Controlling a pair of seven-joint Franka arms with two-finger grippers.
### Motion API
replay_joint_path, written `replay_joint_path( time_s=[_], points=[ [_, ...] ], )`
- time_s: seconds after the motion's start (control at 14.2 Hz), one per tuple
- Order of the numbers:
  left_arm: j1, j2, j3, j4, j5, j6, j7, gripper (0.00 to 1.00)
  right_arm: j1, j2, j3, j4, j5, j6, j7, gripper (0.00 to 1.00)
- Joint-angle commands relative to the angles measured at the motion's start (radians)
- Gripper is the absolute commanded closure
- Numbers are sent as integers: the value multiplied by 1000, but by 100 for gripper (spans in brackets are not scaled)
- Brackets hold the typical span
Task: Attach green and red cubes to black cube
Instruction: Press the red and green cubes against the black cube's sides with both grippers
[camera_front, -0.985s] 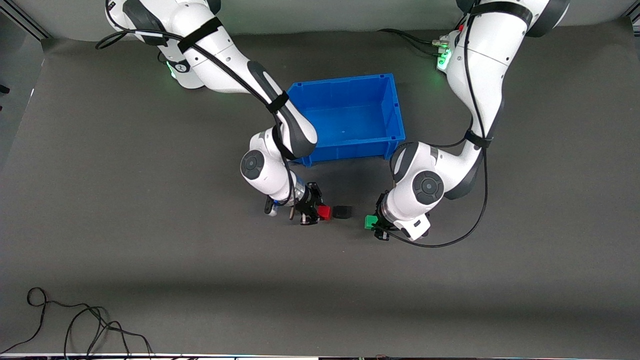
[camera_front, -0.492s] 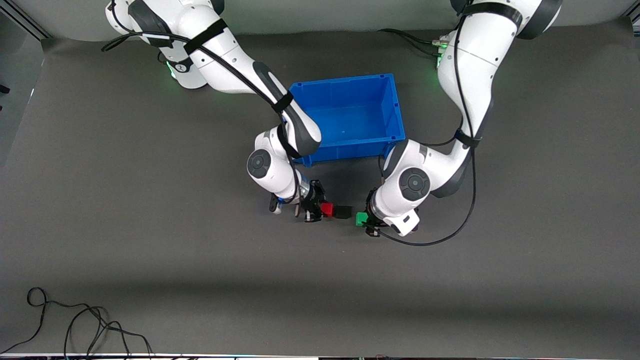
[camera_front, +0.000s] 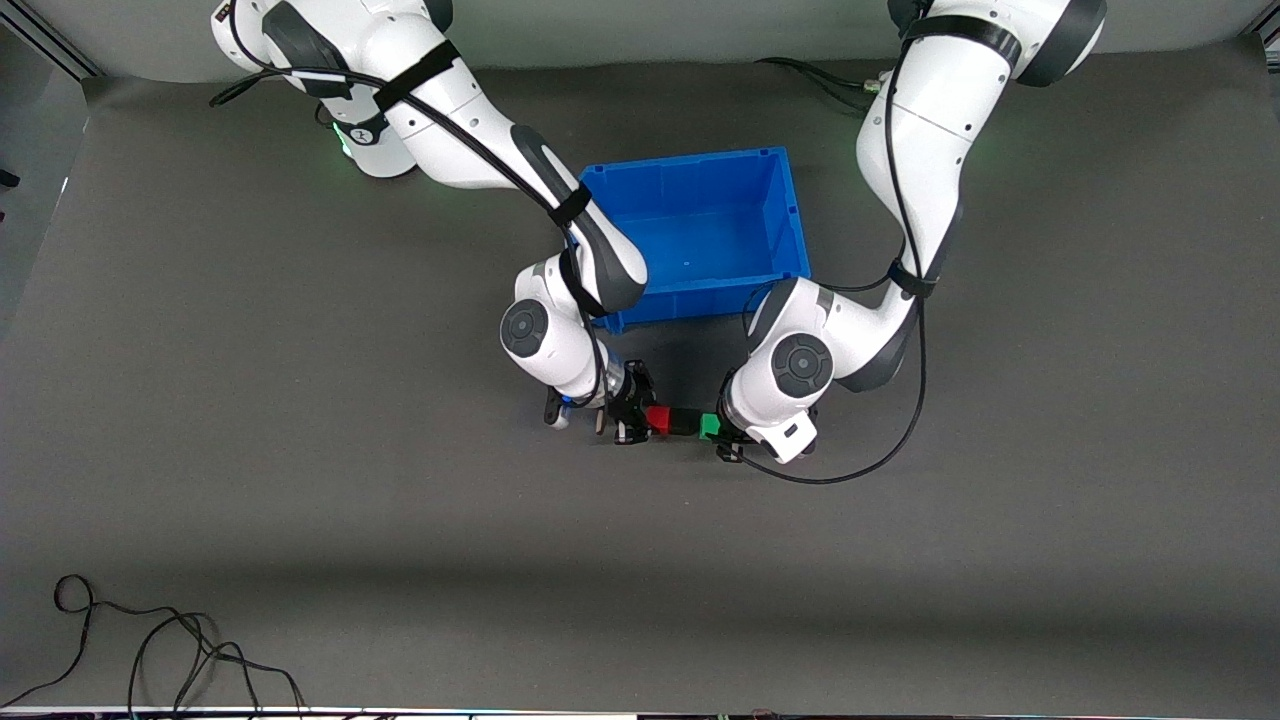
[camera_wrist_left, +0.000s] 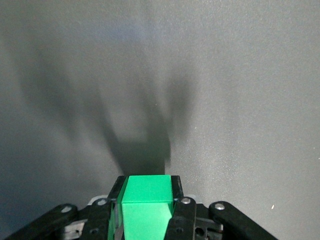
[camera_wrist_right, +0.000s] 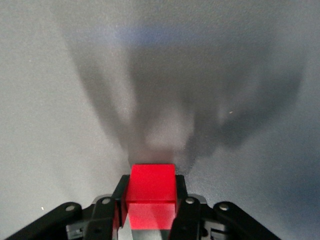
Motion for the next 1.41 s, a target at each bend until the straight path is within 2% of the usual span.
replay_joint_path(
  time_s=[0.0, 0.84, 0.91, 0.98, 1.06, 1.2, 1.27, 1.34],
  points=[
    [-23, 2, 17, 14, 0, -19, -24, 100, 13, 23, -12, 39, -19, 10, 16, 70],
    [-25, 6, 17, 15, 3, -24, -21, 100, 29, 49, -12, 68, -19, 10, 16, 70],
    [-25, 6, 17, 14, 3, -24, -21, 61, 29, 49, -12, 68, -19, 10, 16, 70],
    [-29, 6, 18, 12, 8, -25, -19, 1, 29, 49, -12, 68, -19, 10, 16, 69],
    [-39, 6, 18, 14, 23, -27, -19, 0, 29, 49, -12, 68, -19, 10, 18, 59],
    [-37, 5, 20, 14, 23, -27, -19, 0, 29, 49, -12, 68, -18, 10, 19, 5],
    [-34, 3, 20, 14, 23, -27, -19, 0, 29, 49, -12, 68, -18, 10, 19, 0],
    [-33, -1, 21, 15, 23, -33, -18, 0, 29, 49, -12, 68, -19, 10, 18, 0]
  ],
)
